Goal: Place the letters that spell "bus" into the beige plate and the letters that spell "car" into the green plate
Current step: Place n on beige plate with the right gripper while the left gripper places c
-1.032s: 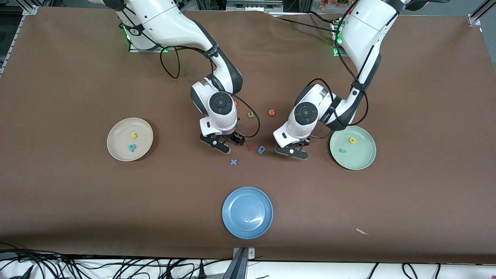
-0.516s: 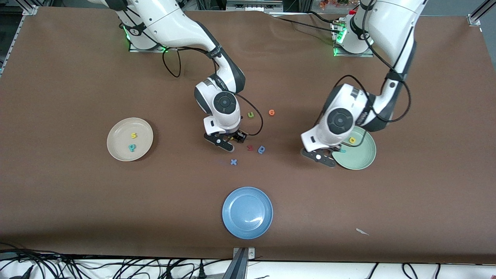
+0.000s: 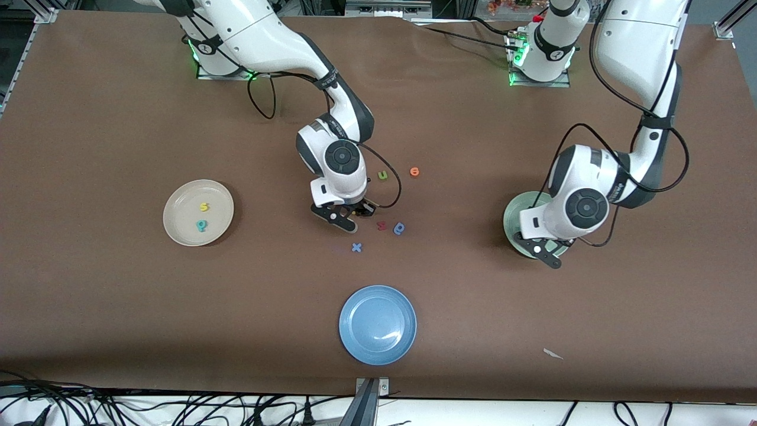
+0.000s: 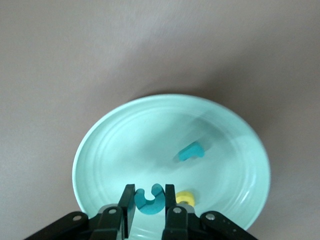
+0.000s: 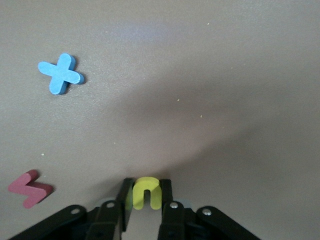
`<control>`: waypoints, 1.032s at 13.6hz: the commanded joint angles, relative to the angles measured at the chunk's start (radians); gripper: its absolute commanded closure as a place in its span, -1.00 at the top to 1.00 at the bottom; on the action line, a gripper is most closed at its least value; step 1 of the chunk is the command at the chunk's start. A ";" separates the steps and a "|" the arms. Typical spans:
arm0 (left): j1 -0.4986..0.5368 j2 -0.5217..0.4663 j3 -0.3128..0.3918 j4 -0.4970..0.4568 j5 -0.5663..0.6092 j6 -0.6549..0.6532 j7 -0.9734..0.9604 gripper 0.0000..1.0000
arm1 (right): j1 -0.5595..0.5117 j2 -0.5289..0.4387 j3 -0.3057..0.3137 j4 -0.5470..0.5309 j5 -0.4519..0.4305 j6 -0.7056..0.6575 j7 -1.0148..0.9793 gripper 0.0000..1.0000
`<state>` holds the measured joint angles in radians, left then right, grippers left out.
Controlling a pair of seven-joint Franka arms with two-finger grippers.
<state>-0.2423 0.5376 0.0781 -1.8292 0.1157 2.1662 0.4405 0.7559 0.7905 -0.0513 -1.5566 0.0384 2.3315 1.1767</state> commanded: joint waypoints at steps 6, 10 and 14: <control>-0.003 -0.018 0.011 -0.131 0.007 0.165 0.029 -0.09 | -0.036 -0.022 -0.002 0.019 0.014 -0.076 -0.092 -0.77; -0.002 -0.063 0.011 -0.119 0.009 0.147 0.024 1.00 | -0.059 -0.144 -0.103 -0.037 -0.005 -0.256 -0.345 -0.77; 0.007 -0.184 -0.001 -0.082 0.006 0.043 0.010 1.00 | -0.061 -0.345 -0.247 -0.291 -0.005 -0.209 -0.668 -0.77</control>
<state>-0.2403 0.4431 0.0808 -1.9132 0.1156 2.2738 0.4502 0.6895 0.5862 -0.2535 -1.6581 0.0372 2.0805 0.6364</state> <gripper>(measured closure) 0.000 0.744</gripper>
